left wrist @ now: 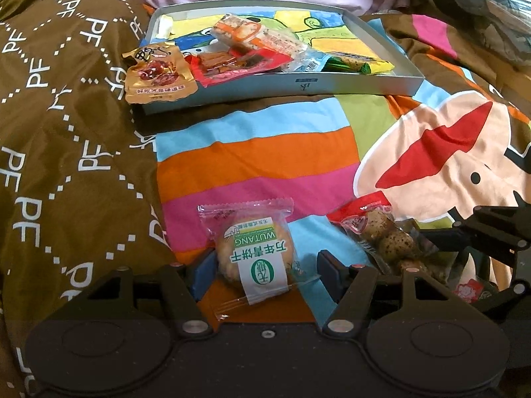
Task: Organize snacks
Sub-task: 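Grasp the round biscuit pack with the left tool while the right tool holds the egg pack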
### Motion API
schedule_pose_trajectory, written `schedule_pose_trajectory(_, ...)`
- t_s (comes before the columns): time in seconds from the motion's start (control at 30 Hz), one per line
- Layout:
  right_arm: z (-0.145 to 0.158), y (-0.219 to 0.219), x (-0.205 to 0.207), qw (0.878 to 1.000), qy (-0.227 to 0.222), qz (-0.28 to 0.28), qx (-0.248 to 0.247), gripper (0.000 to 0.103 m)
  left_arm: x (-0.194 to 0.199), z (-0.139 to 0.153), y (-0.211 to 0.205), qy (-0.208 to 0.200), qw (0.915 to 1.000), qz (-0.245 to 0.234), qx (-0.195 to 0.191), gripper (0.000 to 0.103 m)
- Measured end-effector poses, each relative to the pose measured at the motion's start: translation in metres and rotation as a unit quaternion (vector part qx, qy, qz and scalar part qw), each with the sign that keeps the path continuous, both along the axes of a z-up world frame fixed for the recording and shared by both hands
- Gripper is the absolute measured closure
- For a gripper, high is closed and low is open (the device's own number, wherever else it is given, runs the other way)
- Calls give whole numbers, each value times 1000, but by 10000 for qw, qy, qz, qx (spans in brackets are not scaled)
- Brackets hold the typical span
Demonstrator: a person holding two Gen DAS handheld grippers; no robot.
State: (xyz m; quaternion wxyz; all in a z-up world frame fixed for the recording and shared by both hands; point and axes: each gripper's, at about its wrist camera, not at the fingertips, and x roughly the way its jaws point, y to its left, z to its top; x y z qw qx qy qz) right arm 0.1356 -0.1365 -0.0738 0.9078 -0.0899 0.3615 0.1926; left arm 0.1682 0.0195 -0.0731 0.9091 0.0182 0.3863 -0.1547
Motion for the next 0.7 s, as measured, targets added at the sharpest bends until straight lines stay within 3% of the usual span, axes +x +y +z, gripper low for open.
schedule_pose_trajectory(0.13,-1,0,0,9999,-110,-65,29,48,2,-2,-2,-53,10000,-55,25,36)
schedule_pose_trajectory(0.7,2,5,-10,9953,-754,-164,-584,59,7,-1,-6,-165,9998,-66,-101,36)
